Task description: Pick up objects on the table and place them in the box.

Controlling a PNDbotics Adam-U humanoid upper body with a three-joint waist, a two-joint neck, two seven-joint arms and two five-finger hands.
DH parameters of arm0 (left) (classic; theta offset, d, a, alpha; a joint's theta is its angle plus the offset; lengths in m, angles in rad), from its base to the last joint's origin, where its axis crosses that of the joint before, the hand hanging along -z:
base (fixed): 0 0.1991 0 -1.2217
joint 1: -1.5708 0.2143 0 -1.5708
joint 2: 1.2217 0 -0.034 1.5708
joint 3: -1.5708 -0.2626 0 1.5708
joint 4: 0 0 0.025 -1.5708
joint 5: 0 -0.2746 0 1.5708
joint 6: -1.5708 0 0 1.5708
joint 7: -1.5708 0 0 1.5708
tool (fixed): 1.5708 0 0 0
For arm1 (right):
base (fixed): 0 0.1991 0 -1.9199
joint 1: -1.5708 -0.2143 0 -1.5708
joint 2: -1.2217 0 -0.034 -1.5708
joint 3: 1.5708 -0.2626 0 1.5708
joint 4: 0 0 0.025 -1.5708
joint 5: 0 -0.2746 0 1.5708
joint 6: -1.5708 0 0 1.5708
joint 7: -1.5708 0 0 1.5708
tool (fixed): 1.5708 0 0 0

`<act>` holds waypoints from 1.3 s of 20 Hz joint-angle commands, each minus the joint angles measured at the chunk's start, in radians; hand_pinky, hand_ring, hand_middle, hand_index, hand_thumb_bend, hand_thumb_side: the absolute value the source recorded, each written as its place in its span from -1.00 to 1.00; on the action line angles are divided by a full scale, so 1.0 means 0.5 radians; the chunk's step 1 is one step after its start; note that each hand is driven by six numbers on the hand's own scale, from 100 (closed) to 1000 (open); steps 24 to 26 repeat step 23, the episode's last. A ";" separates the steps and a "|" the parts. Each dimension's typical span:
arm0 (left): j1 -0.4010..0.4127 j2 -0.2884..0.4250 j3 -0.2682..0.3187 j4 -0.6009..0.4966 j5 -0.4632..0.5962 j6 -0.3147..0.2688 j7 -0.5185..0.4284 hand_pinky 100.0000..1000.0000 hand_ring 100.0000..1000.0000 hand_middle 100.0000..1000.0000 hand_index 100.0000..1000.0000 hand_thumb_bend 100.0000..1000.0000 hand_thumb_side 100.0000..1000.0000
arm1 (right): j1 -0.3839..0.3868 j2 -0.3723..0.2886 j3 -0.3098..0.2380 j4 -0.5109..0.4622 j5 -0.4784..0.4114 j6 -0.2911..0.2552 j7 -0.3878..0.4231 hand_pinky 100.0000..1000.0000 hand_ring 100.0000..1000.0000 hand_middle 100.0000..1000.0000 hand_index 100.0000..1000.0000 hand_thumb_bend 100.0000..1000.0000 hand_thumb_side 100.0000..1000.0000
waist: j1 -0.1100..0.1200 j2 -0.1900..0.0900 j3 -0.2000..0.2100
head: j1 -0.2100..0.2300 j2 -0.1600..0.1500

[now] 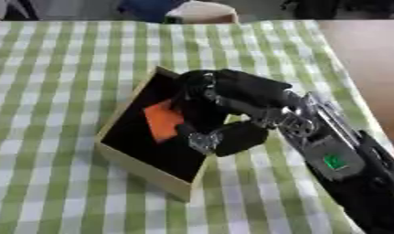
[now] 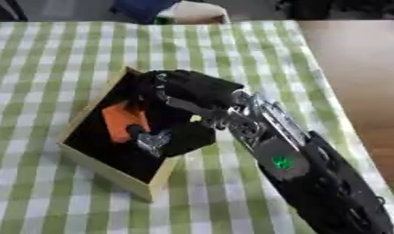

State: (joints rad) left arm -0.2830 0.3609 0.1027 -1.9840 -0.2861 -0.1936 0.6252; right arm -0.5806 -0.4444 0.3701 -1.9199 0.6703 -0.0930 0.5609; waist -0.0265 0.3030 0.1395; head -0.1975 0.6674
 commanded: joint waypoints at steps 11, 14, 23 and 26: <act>-0.034 0.027 0.015 -0.032 0.006 -0.002 -0.016 0.46 0.33 0.44 0.43 -0.30 0.14 | -0.023 -0.012 -0.030 -0.028 0.023 0.007 -0.009 0.61 0.79 0.80 0.62 -0.98 0.69 | 0.010 -0.022 0.001 | -0.005 -0.004; -0.035 0.027 0.016 -0.032 0.005 -0.003 -0.015 0.46 0.33 0.44 0.43 -0.30 0.14 | -0.020 -0.010 -0.046 -0.041 0.025 0.022 -0.058 0.58 0.74 0.65 0.62 -1.00 0.68 | 0.009 -0.021 0.001 | -0.004 -0.006; -0.028 0.028 0.022 -0.032 -0.001 -0.002 -0.007 0.46 0.33 0.44 0.43 -0.30 0.14 | -0.019 -0.037 -0.273 -0.158 -0.168 0.180 -0.741 0.36 0.51 0.52 0.62 -1.00 0.66 | 0.014 -0.025 -0.013 | 0.016 -0.006; -0.028 0.028 0.022 -0.032 -0.001 -0.002 -0.007 0.46 0.33 0.44 0.43 -0.30 0.14 | -0.019 -0.037 -0.273 -0.158 -0.168 0.180 -0.741 0.36 0.51 0.52 0.62 -1.00 0.66 | 0.014 -0.025 -0.013 | 0.016 -0.006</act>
